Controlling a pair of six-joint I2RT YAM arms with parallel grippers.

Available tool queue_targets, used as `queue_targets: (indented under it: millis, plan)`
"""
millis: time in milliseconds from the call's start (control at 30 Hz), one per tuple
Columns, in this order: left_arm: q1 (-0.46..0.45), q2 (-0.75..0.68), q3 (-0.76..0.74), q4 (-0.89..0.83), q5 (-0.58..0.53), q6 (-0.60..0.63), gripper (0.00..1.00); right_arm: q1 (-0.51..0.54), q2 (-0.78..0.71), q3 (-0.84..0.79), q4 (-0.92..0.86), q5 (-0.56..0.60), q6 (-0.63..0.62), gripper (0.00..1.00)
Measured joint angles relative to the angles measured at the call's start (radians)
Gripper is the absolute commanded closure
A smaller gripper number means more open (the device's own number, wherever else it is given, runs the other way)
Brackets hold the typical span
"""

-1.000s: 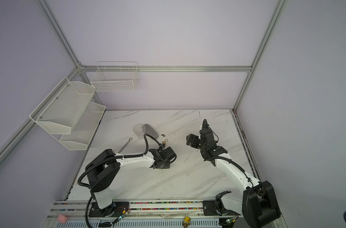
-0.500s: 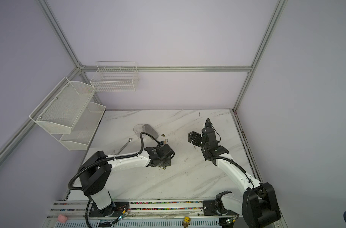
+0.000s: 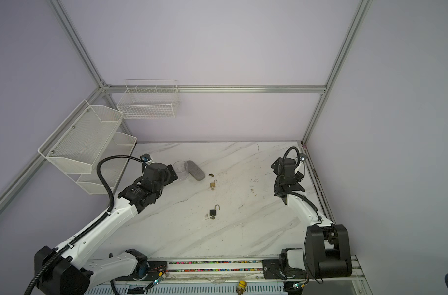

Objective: Unlock with the key

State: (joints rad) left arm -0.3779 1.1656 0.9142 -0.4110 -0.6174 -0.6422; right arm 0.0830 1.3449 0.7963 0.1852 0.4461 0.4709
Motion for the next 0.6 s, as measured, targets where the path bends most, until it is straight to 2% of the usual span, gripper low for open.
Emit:
queue_targets:
  millis: [133, 267, 433, 600]
  plan:
    - [0.169, 0.040, -0.219, 0.237, -0.021, 0.154, 0.00, -0.003, 0.065, -0.096, 0.213, 0.100, -0.108, 0.03]
    - [0.270, 0.113, -0.306, 0.420, 0.011, 0.283, 0.00, -0.021, 0.213, -0.146, 0.386, 0.115, -0.186, 0.03]
    - [0.290, 0.140, -0.506, 0.881, 0.061, 0.488, 0.00, -0.039, 0.334, -0.223, 0.640, -0.002, -0.278, 0.03]
    - [0.328, 0.317, -0.580, 1.206, 0.151, 0.550, 0.00, -0.039, 0.361, -0.316, 0.942, -0.183, -0.375, 0.03]
